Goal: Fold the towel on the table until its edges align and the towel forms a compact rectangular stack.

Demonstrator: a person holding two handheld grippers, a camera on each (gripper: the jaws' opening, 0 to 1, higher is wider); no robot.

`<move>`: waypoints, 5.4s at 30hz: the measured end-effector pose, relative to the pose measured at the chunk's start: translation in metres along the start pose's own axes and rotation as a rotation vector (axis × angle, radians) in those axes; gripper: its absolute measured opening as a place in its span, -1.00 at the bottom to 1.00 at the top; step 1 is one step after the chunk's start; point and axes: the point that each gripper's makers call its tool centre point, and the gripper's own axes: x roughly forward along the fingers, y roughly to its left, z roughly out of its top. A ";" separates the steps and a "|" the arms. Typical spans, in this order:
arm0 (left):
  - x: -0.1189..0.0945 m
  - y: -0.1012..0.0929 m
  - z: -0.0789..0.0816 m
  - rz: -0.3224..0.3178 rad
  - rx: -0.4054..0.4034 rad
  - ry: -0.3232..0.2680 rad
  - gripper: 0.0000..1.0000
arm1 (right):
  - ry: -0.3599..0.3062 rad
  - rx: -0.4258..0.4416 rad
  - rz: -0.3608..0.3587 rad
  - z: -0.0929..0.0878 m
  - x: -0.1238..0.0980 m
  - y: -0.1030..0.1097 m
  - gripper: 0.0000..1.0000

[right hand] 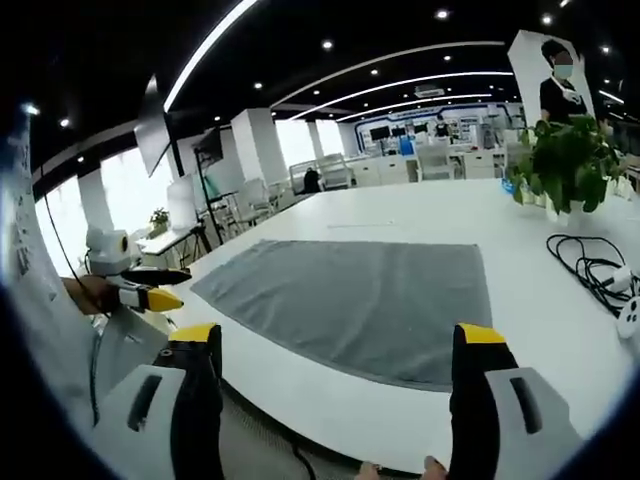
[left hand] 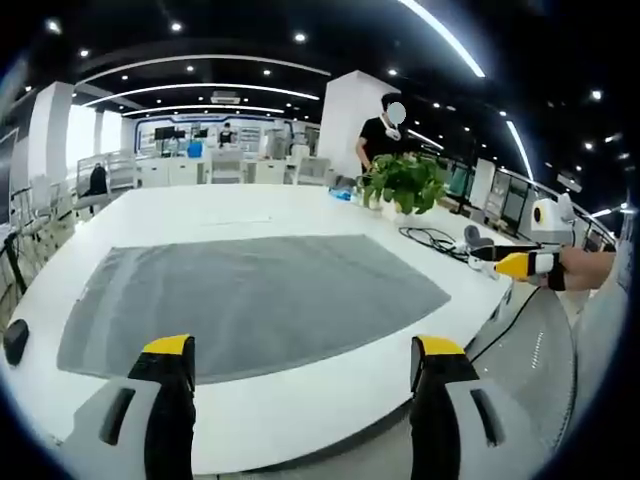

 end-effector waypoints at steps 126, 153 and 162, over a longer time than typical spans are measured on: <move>0.092 -0.108 0.058 -0.313 0.365 0.008 0.74 | -0.152 0.011 -0.086 0.094 0.006 -0.077 0.86; 0.167 -0.216 0.058 -0.530 0.572 0.046 0.74 | -0.165 -0.076 -0.080 0.140 0.021 -0.150 0.84; 0.187 -0.241 0.045 -0.573 0.611 0.073 0.64 | -0.139 -0.077 -0.078 0.137 0.039 -0.170 0.80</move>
